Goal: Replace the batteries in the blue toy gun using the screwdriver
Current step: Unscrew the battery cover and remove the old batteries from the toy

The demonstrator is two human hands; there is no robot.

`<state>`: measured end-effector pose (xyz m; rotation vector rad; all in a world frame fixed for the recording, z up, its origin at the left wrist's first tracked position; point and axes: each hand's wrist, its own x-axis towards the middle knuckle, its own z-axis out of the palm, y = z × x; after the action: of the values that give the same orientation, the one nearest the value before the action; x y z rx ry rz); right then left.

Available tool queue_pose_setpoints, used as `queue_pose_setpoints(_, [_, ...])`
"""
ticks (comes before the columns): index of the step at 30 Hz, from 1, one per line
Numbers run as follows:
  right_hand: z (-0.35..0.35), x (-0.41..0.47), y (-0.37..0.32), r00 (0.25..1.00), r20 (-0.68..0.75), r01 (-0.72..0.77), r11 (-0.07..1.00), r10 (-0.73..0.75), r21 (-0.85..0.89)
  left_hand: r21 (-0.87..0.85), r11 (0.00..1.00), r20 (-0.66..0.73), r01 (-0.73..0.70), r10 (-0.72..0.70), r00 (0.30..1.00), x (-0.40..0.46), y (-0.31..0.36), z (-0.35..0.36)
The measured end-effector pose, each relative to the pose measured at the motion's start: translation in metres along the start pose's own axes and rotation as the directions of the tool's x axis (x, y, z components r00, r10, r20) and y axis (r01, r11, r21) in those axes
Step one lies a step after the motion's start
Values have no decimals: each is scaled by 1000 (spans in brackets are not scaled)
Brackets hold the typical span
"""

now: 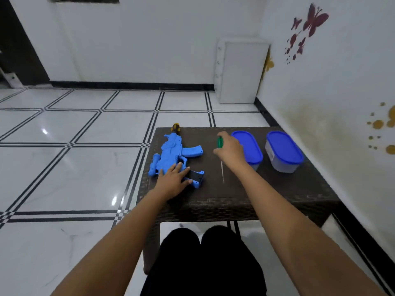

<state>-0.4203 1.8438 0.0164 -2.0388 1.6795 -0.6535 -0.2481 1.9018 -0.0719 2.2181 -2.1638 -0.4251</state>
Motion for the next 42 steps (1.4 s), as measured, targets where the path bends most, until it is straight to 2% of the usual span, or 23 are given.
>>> queue_pose_setpoints(4, [-17,-17,-11,999,-29,47,978,-42,201,-60,998,59,29,-25,998,-3,3,-5])
queue_pose_setpoints(8, [-15,-14,-16,993,-92,93,947,-68,307,-53,998,-91,25,-30,995,3,1,1])
queue_pose_setpoints(12, [4,-2,-14,991,-79,121,958,-104,261,-70,997,-174,18,-30,984,11,-1,11])
queue_pose_setpoints(20, [34,-1,-8,991,-59,132,954,-121,271,-73,997,-164,-8,-5,986,14,-5,15])
queue_pose_setpoints(24, [29,2,-7,985,-60,173,958,-163,228,-34,999,-162,9,-15,987,14,-4,14])
queue_pose_setpoints(27, [27,2,-4,982,-4,184,958,-188,219,-13,1000,-142,17,-18,990,13,-3,14])
queue_pose_setpoints(36, [18,3,9,974,50,200,947,-219,253,-56,998,-178,21,-31,983,14,-3,16])
queue_pose_setpoints(42, [19,1,10,979,-6,197,931,-205,308,-79,996,-169,27,-40,985,12,-2,14])
